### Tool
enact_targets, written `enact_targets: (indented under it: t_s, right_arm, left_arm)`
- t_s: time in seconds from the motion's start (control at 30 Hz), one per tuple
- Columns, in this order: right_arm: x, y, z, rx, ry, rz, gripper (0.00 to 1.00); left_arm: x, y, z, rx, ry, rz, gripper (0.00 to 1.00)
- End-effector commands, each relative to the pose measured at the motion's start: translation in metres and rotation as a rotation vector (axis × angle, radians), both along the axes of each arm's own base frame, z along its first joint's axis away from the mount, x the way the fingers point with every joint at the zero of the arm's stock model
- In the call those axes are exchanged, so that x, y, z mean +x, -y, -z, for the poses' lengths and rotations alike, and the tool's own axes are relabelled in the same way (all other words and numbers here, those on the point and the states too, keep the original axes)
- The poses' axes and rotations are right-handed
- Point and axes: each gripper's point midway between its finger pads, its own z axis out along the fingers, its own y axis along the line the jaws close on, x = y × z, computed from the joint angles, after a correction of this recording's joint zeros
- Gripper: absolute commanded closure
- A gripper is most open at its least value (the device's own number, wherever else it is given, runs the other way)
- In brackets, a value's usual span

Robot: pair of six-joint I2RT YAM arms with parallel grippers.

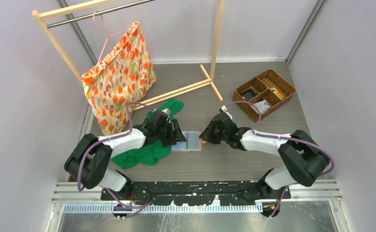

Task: Take the credit cards out of the card holder
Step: Remove the credit card from the card holder.

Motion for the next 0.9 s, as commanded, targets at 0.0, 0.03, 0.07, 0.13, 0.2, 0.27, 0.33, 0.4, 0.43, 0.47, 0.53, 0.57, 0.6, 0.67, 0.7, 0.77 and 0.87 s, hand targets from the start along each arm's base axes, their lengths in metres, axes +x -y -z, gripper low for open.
enact_targets:
  t_s: [0.0, 0.03, 0.07, 0.13, 0.2, 0.27, 0.33, 0.4, 0.43, 0.47, 0.53, 0.57, 0.6, 0.67, 0.7, 0.77, 0.87]
  right_arm:
    - [0.018, 0.005, -0.018, 0.008, 0.085, 0.084, 0.73]
    - [0.017, 0.010, -0.017, -0.001, 0.083, 0.101, 0.73]
    - [0.017, 0.015, -0.017, -0.007, 0.082, 0.120, 0.73]
    - [0.014, 0.025, -0.013, 0.003, 0.064, 0.150, 0.72]
    - [0.012, 0.032, -0.013, 0.019, 0.059, 0.171, 0.71]
    - [0.010, 0.036, -0.015, 0.018, 0.067, 0.177, 0.71]
    - [0.008, 0.040, -0.014, 0.002, 0.064, 0.182, 0.69]
    - [0.006, 0.041, -0.015, -0.001, 0.064, 0.176, 0.68]
    - [0.006, 0.039, -0.017, 0.006, 0.067, 0.165, 0.68]
    - [0.006, 0.037, -0.018, 0.010, 0.070, 0.150, 0.68]
    - [0.006, 0.031, -0.020, 0.028, 0.075, 0.122, 0.68]
    - [0.005, 0.029, -0.019, 0.028, 0.073, 0.112, 0.68]
    - [0.006, 0.027, -0.019, 0.024, 0.071, 0.098, 0.68]
    - [0.007, 0.024, -0.015, 0.007, 0.065, 0.069, 0.68]
    - [0.003, 0.018, -0.014, 0.016, 0.050, 0.031, 0.68]
    - [0.001, 0.011, -0.010, 0.009, 0.030, -0.022, 0.68]
    - [0.001, 0.006, -0.001, -0.005, 0.004, -0.053, 0.68]
  left_arm:
    - [0.004, 0.021, 0.004, -0.064, -0.021, 0.065, 0.39]
    - [0.005, 0.026, 0.004, -0.082, -0.022, 0.079, 0.39]
    - [0.005, 0.031, 0.005, -0.095, -0.031, 0.092, 0.39]
    - [0.000, 0.041, 0.007, -0.112, -0.042, 0.121, 0.40]
    - [-0.005, 0.051, 0.010, -0.110, -0.050, 0.154, 0.40]
    - [-0.009, 0.059, 0.011, -0.112, -0.055, 0.178, 0.39]
    - [-0.011, 0.066, 0.010, -0.121, -0.055, 0.195, 0.40]
    - [-0.013, 0.072, 0.004, -0.119, -0.039, 0.221, 0.40]
    - [-0.015, 0.072, 0.002, -0.091, -0.025, 0.243, 0.39]
    - [-0.017, 0.072, -0.001, -0.058, -0.020, 0.258, 0.39]
    - [-0.016, 0.071, -0.010, -0.022, 0.004, 0.274, 0.39]
    - [-0.015, 0.071, -0.015, -0.020, 0.014, 0.271, 0.39]
    - [-0.014, 0.068, -0.019, -0.012, 0.026, 0.261, 0.39]
    - [-0.012, 0.064, -0.025, -0.004, 0.047, 0.245, 0.39]
    - [-0.013, 0.063, -0.027, -0.004, 0.053, 0.243, 0.38]
    - [-0.015, 0.058, -0.024, 0.009, 0.044, 0.238, 0.36]
    - [-0.021, 0.053, -0.012, 0.023, 0.014, 0.231, 0.36]
